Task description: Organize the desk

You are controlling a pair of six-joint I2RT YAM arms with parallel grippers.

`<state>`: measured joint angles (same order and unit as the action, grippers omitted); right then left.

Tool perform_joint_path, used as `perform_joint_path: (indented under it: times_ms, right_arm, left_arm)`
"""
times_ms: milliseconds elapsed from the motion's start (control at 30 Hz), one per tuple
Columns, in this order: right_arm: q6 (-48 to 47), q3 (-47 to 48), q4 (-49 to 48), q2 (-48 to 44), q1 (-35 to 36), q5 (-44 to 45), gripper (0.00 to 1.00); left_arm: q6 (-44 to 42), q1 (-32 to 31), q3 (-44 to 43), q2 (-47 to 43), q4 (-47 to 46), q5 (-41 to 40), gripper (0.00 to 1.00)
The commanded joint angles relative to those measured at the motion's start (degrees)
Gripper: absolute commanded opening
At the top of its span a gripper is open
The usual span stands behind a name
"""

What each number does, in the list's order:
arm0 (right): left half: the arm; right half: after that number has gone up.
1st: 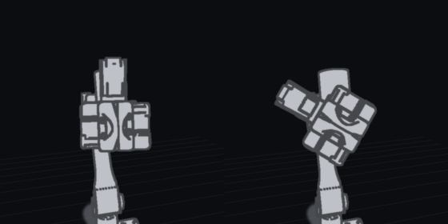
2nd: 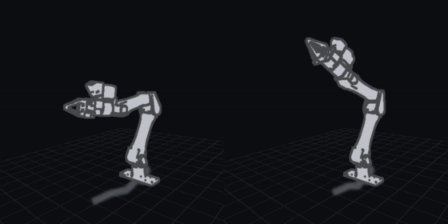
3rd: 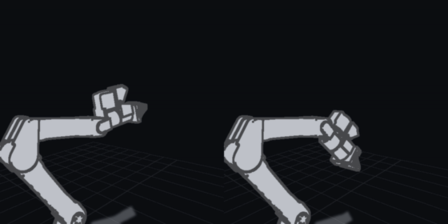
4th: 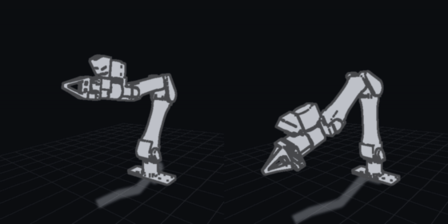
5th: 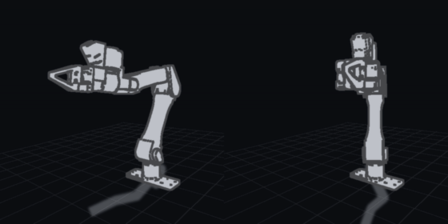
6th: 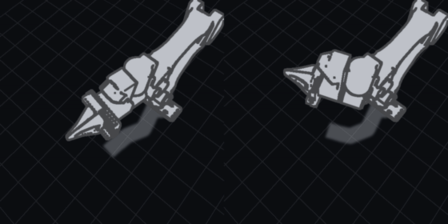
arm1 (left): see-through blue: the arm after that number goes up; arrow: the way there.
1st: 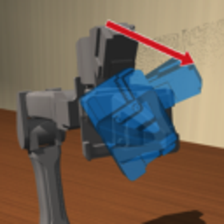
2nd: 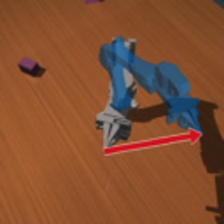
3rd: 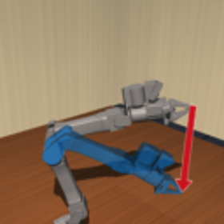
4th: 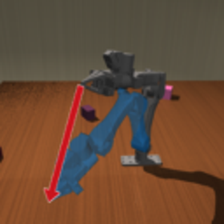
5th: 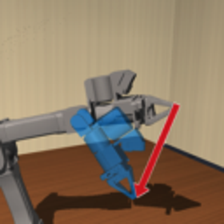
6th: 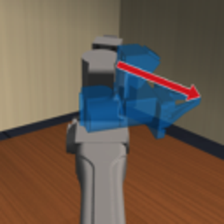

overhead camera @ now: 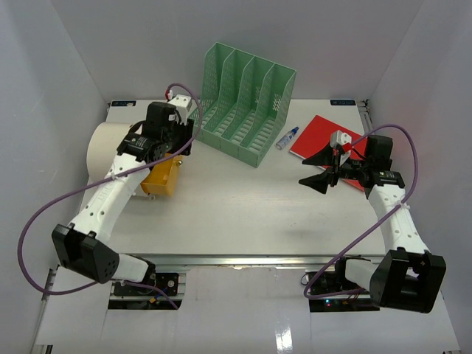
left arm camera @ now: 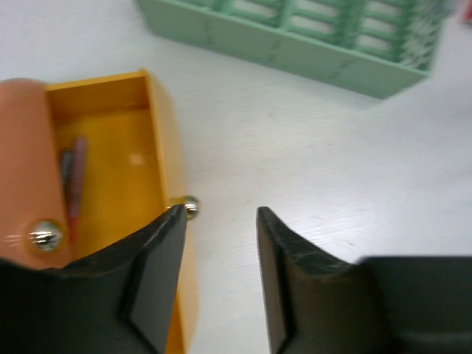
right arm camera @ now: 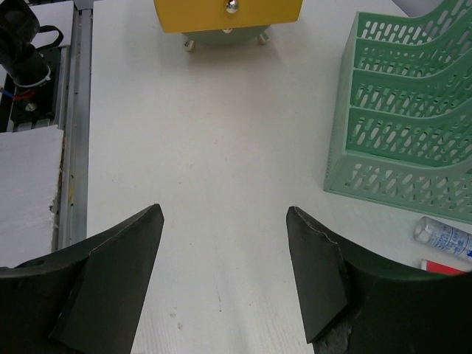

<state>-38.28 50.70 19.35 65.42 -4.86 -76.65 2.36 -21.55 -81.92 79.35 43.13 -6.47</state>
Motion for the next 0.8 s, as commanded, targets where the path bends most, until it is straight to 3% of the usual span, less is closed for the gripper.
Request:
perform_joint_path:
  times_ms: [0, 167, 333, 500, 767]
  right_arm:
    - [0.23, -0.68, -1.51, 0.60, -0.24, 0.36, 0.74]
    - [0.42, -0.76, -1.62, 0.96, -0.69, 0.34, 0.74]
    - [0.60, -0.84, -1.86, 1.33, -0.85, 0.19, 0.74]
    - [0.67, -0.78, -1.86, 1.72, -0.94, 0.27, 0.74]
    - [0.58, -0.72, -1.83, 1.58, -0.94, 0.31, 0.74]
  left_arm:
    - [13.41, -1.45, 5.72, -4.17, -6.52, 15.96, 0.38]
    - [14.73, -4.21, 13.66, -1.53, -9.90, 6.81, 0.26]
    - [11.51, -6.80, 15.49, 3.60, -12.18, -4.78, 0.28]
    - [8.65, -7.80, 16.80, 7.23, -15.41, -14.94, 0.36]
    - [3.72, -7.59, 19.25, 7.31, -19.11, -25.97, 0.70]
